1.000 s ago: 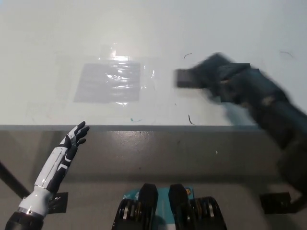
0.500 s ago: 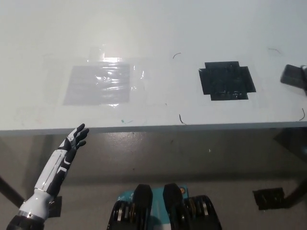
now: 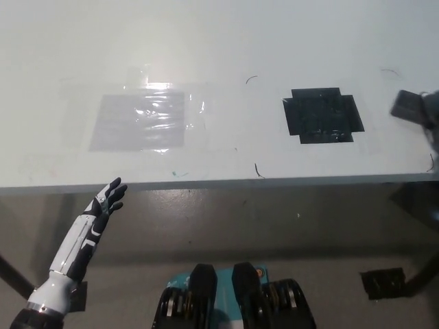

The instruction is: A whiteboard eraser is kept on the black marked spot on the table infront of the robot and the robot uses its right hand to swipe it back and forth on the table twice to clean it

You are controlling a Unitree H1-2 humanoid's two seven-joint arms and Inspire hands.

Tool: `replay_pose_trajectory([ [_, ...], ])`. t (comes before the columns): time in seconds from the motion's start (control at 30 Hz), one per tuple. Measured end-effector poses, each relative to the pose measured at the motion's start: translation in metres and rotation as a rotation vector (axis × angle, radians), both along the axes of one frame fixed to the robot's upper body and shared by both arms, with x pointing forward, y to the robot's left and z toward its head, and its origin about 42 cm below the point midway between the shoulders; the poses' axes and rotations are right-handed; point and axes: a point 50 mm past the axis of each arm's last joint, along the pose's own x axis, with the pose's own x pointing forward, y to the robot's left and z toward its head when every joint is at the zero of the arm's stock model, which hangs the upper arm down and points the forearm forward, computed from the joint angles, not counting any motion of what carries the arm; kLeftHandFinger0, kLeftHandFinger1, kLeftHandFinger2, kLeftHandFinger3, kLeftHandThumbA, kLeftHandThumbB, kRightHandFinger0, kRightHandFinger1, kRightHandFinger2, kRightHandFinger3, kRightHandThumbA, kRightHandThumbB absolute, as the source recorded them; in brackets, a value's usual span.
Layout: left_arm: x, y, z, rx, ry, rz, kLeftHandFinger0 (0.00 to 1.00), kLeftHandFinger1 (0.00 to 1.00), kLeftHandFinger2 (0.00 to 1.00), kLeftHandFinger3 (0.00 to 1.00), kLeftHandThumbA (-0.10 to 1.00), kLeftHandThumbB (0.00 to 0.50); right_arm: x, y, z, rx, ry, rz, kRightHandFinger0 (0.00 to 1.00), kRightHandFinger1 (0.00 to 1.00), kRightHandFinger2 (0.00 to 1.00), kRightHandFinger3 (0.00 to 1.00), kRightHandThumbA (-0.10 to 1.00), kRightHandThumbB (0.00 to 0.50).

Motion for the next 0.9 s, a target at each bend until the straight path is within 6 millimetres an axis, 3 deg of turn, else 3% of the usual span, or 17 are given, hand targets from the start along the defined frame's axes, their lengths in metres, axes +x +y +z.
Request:
replay_pose_trajectory([
  [0.07, 0.0, -0.001, -0.001, -0.004, 0.002, 0.0, 1.0, 1.0, 1.0, 1.0, 1.0, 0.418, 0.005, 0.031, 0.001, 0.011, -0.003, 0.05, 0.35, 0.55, 0.68, 0.77, -0.06, 0.27],
  [0.13, 0.0, -0.002, -0.002, -0.007, 0.002, -0.001, 1.0, 1.0, 1.0, 1.0, 1.0, 0.411, 0.009, 0.064, 0.002, 0.027, -0.006, 0.106, 0.11, 0.29, 0.48, 0.73, -0.06, 0.244],
  [0.17, 0.0, -0.003, -0.002, -0.007, 0.002, -0.001, 1.0, 1.0, 1.0, 1.0, 1.0, 0.411, 0.01, 0.081, 0.002, 0.032, -0.005, 0.137, 0.18, 0.35, 0.53, 0.74, -0.05, 0.244],
  [0.27, 0.0, -0.002, -0.003, -0.007, 0.002, -0.001, 1.0, 1.0, 1.0, 1.0, 1.0, 0.416, 0.01, 0.142, 0.004, 0.058, 0.0, 0.239, 0.19, 0.35, 0.55, 0.72, -0.07, 0.248],
  [0.33, 0.0, -0.002, -0.003, -0.007, 0.001, -0.001, 1.0, 1.0, 1.0, 1.0, 1.0, 0.438, 0.009, 0.161, 0.005, 0.067, 0.005, 0.269, 0.25, 0.39, 0.58, 0.75, -0.1, 0.241],
  [0.4, 0.0, -0.002, -0.003, -0.007, 0.001, 0.0, 1.0, 1.0, 1.0, 1.0, 1.0, 0.44, 0.006, 0.184, 0.005, 0.077, 0.013, 0.309, 0.17, 0.33, 0.55, 0.76, -0.1, 0.245],
  [0.47, 0.0, -0.001, -0.002, -0.007, 0.0, 0.002, 1.0, 1.0, 1.0, 1.0, 1.0, 0.431, 0.005, 0.189, 0.005, 0.08, 0.018, 0.317, 0.0, 0.18, 0.44, 0.76, -0.1, 0.243],
  [0.5, 0.0, 0.0, -0.002, -0.006, 0.0, 0.003, 1.0, 1.0, 1.0, 1.0, 1.0, 0.416, 0.005, 0.19, 0.005, 0.081, 0.019, 0.317, 0.0, 0.18, 0.44, 0.76, -0.1, 0.246],
  [0.53, 0.0, 0.0, -0.002, -0.005, 0.0, 0.003, 1.0, 1.0, 1.0, 1.0, 1.0, 0.411, 0.005, 0.189, 0.005, 0.081, 0.019, 0.318, 0.13, 0.31, 0.54, 0.76, -0.1, 0.244],
  [0.57, 0.0, 0.0, -0.002, -0.004, 0.0, 0.003, 1.0, 1.0, 1.0, 1.0, 1.0, 0.411, 0.005, 0.189, 0.005, 0.081, 0.02, 0.319, 0.14, 0.32, 0.54, 0.77, -0.1, 0.244],
  [0.6, 0.0, 0.001, -0.002, -0.003, 0.0, 0.003, 1.0, 1.0, 1.0, 1.0, 1.0, 0.418, 0.005, 0.188, 0.005, 0.082, 0.02, 0.32, 0.26, 0.43, 0.63, 0.77, -0.09, 0.242],
  [0.7, 0.001, 0.001, -0.002, -0.003, -0.001, 0.003, 1.0, 1.0, 1.0, 1.0, 1.0, 0.397, 0.006, 0.181, 0.006, 0.074, 0.022, 0.318, 0.31, 0.46, 0.65, 0.77, -0.1, 0.273],
  [0.73, 0.0, 0.001, -0.002, -0.003, -0.001, 0.003, 1.0, 1.0, 1.0, 1.0, 1.0, 0.39, 0.007, 0.176, 0.006, 0.068, 0.024, 0.317, 0.19, 0.31, 0.5, 0.79, -0.1, 0.283],
  [0.77, 0.0, 0.001, -0.002, -0.003, -0.001, 0.003, 1.0, 1.0, 1.0, 1.0, 1.0, 0.39, 0.008, 0.172, 0.006, 0.065, 0.024, 0.316, 0.13, 0.27, 0.5, 0.81, -0.1, 0.282],
  [0.8, 0.0, 0.001, -0.002, -0.003, -0.001, 0.003, 1.0, 1.0, 1.0, 1.0, 1.0, 0.391, 0.008, 0.168, 0.006, 0.063, 0.023, 0.313, 0.02, 0.15, 0.4, 0.87, -0.1, 0.279],
  [0.87, 0.0, 0.001, -0.002, -0.003, -0.002, 0.003, 1.0, 1.0, 1.0, 1.0, 1.0, 0.404, 0.009, 0.156, 0.005, 0.061, 0.02, 0.303, 0.03, 0.2, 0.46, 0.77, -0.09, 0.265],
  [0.9, 0.0, 0.001, -0.002, -0.003, -0.002, 0.003, 1.0, 1.0, 1.0, 1.0, 1.0, 0.41, 0.009, 0.149, 0.005, 0.059, 0.019, 0.296, 0.23, 0.46, 0.71, 0.75, -0.06, 0.255],
])
